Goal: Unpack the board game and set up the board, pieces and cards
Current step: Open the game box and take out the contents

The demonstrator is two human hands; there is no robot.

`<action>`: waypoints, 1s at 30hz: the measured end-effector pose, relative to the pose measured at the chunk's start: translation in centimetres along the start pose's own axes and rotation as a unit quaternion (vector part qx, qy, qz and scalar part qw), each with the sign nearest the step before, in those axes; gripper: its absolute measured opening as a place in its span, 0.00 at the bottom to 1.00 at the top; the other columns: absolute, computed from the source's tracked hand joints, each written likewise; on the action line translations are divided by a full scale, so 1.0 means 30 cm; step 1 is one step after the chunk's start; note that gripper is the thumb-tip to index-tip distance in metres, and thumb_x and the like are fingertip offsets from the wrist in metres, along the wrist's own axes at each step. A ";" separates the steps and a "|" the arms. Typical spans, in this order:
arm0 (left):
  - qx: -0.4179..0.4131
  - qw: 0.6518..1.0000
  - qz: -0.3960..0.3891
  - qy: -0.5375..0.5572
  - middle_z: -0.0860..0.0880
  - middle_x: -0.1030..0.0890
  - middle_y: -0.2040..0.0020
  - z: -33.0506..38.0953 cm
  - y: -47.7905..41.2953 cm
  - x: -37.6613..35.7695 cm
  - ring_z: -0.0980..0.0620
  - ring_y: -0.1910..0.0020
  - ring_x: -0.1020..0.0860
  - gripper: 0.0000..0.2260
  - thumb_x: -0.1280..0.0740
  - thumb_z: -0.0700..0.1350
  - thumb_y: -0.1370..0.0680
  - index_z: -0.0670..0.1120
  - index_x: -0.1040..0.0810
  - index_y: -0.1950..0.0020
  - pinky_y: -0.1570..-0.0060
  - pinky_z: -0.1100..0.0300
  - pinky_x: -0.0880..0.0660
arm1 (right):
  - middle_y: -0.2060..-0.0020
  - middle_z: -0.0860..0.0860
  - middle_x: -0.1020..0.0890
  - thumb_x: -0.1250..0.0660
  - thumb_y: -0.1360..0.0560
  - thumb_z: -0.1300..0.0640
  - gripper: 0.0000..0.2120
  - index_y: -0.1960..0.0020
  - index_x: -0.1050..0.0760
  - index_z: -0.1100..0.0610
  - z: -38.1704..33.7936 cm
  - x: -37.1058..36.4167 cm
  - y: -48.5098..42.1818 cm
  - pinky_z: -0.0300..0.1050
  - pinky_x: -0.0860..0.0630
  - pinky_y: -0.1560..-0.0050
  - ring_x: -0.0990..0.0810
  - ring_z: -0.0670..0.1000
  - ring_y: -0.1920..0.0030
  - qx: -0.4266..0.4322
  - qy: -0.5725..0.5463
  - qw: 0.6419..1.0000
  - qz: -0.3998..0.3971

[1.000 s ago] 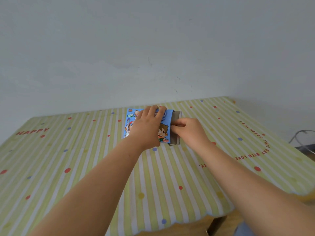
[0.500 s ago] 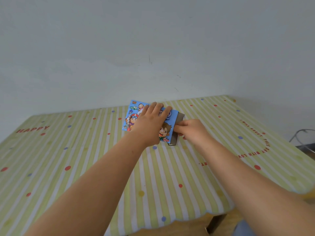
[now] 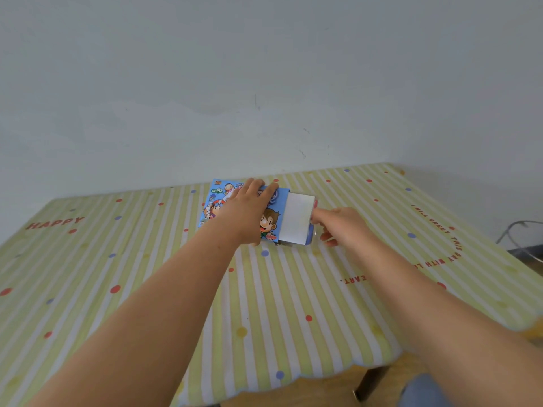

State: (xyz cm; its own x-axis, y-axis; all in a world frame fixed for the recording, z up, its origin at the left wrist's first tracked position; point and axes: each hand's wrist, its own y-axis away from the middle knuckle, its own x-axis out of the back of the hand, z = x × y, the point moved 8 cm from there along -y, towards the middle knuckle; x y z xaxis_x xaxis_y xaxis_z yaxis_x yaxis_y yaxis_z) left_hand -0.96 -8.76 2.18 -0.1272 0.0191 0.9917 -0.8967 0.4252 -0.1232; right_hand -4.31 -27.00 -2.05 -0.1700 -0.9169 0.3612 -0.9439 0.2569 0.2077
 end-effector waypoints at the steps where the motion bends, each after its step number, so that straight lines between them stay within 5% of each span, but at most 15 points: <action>1: 0.001 1.000 -0.009 0.001 0.47 0.42 0.28 -0.003 0.000 -0.006 0.46 0.28 0.41 0.53 0.21 0.44 0.39 0.50 0.52 0.22 0.33 0.54 0.35 | 0.63 0.55 0.21 0.31 0.31 0.54 0.11 0.57 0.20 0.62 0.006 0.003 0.000 0.46 0.22 0.59 0.20 0.53 0.64 -0.011 0.005 1.000 -0.006; 7: 0.001 0.998 -0.060 0.032 0.47 0.42 0.28 0.003 -0.002 -0.069 0.47 0.27 0.43 0.51 0.21 0.46 0.36 0.49 0.51 0.22 0.32 0.54 0.38 | 0.62 0.57 0.22 0.31 0.29 0.50 0.14 0.56 0.22 0.61 0.052 0.000 -0.002 0.42 0.27 0.66 0.25 0.53 0.71 -0.024 0.083 0.995 -0.052; 10: 0.003 0.997 -0.072 0.038 0.48 0.43 0.27 -0.002 -0.008 -0.094 0.47 0.26 0.43 0.50 0.22 0.46 0.35 0.50 0.52 0.22 0.31 0.54 0.39 | 0.43 0.57 0.23 0.31 0.27 0.50 0.26 0.33 0.29 0.60 0.034 -0.007 -0.015 0.45 0.25 0.56 0.20 0.55 0.52 0.024 0.158 0.986 -0.053; 13: 0.006 0.995 -0.091 0.051 0.49 0.46 0.24 -0.004 -0.009 -0.108 0.47 0.25 0.45 0.49 0.24 0.43 0.33 0.52 0.53 0.22 0.31 0.53 0.38 | 0.30 0.54 0.32 0.35 0.24 0.54 0.29 0.25 0.38 0.54 -0.030 -0.011 -0.006 0.43 0.31 0.46 0.28 0.53 0.35 0.118 0.207 0.971 -0.012; 17: 0.005 0.986 -0.128 0.106 0.53 0.45 0.22 0.016 0.004 -0.134 0.50 0.24 0.44 0.41 0.27 0.41 0.28 0.54 0.48 0.22 0.30 0.55 0.41 | 0.29 0.52 0.34 0.34 0.25 0.52 0.28 0.27 0.35 0.55 -0.080 -0.087 0.022 0.47 0.34 0.33 0.35 0.52 0.30 0.200 0.266 0.941 -0.060; 24: 0.010 0.995 -0.065 0.077 0.54 0.37 0.26 0.014 0.031 -0.128 0.50 0.28 0.38 0.35 0.28 0.41 0.27 0.56 0.39 0.24 0.37 0.53 0.31 | 0.34 0.49 0.30 0.29 0.36 0.32 0.42 0.29 0.35 0.50 -0.027 -0.159 0.017 0.52 0.31 0.35 0.33 0.52 0.33 0.184 0.366 0.906 -0.103; 30: 0.039 0.996 -0.047 0.066 0.56 0.36 0.27 0.003 0.042 -0.138 0.51 0.28 0.38 0.36 0.27 0.44 0.28 0.59 0.40 0.25 0.38 0.50 0.30 | 0.38 0.51 0.29 0.29 0.39 0.32 0.42 0.32 0.36 0.49 -0.026 -0.176 0.014 0.49 0.30 0.41 0.32 0.54 0.36 0.168 0.417 0.890 -0.076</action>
State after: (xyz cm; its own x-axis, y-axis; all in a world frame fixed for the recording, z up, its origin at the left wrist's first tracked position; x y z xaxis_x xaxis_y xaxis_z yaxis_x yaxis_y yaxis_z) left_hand -1.61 -8.38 -2.07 0.0112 0.1036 0.9946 -0.9327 0.3598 -0.0270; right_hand -3.58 -21.82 -3.17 0.1048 -0.3523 0.9300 -0.9931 -0.0857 0.0795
